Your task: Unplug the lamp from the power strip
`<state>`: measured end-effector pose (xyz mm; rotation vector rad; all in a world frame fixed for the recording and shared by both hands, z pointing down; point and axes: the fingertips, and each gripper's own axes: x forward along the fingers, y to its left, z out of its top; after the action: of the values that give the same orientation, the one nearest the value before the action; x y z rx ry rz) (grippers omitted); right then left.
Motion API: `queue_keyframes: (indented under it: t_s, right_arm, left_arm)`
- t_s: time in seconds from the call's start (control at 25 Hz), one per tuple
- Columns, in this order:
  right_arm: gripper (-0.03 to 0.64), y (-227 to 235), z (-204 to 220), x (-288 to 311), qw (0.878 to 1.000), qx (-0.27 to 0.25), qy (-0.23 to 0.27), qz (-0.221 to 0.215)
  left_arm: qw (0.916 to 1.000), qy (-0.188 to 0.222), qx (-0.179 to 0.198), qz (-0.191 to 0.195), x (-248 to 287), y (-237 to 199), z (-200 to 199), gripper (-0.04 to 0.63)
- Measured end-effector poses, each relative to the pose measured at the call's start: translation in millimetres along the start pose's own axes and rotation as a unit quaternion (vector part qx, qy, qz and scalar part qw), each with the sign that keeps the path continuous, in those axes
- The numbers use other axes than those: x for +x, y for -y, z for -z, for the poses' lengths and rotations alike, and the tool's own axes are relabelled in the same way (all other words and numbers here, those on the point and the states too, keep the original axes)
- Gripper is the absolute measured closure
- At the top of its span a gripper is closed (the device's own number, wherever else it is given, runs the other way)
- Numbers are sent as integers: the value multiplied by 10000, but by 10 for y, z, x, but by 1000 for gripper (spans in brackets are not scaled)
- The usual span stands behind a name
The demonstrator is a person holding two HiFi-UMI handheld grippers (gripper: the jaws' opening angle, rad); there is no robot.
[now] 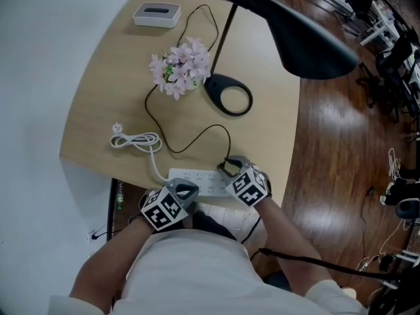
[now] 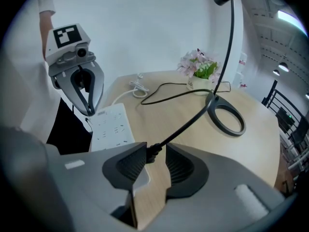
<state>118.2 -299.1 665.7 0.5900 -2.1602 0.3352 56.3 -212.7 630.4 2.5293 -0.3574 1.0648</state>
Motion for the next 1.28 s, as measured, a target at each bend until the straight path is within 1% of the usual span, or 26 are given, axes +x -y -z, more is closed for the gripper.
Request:
queue_keyframes:
  t_s: [0.12,0.2,0.32,0.48,0.6,0.72,0.8,1.04,1.16,1.28]
  right_arm:
    - [479,14,43,-112,9992,352,183,85]
    - [479,-3,70,-193,9981,526,300,132]
    - [479,-85,82,-322,9962,648,542,202]
    - [479,-356,29,-561,9934,728,835,302]
    - [479,-639,-48,-801,9905,742,1083,418]
    - [479,-987,-103,-1050,9875,736,1266,589]
    - [479,-1285,-132,-1210,9848,823,1372,673]
    - [479,-2369,-143,-1633,9718,1313,1657,1047]
    - [479,-2904,-90,-1834,9632,1528,1773,1319]
    - [479,-3456,-8,-2007,9584,1627,1803,1501]
  left_arm:
    - [9993,202,-287,-100,-181,146,28,594]
    - [9985,340,-384,-169,-327,255,23,592]
    - [9966,582,-486,-319,-533,391,48,592]
    - [9918,1054,-457,-559,-886,498,34,592]
    - [9891,1267,-326,-681,-1162,595,65,592]
    - [9866,1409,-201,-803,-1457,723,211,592]
    - [9848,1519,-216,-812,-1674,860,357,592]
    - [9779,1970,-298,-635,-2271,1391,940,592]
    - [9738,2198,-248,-526,-2475,1661,1228,592]
    - [9725,2291,-81,-415,-2633,1945,1447,592]
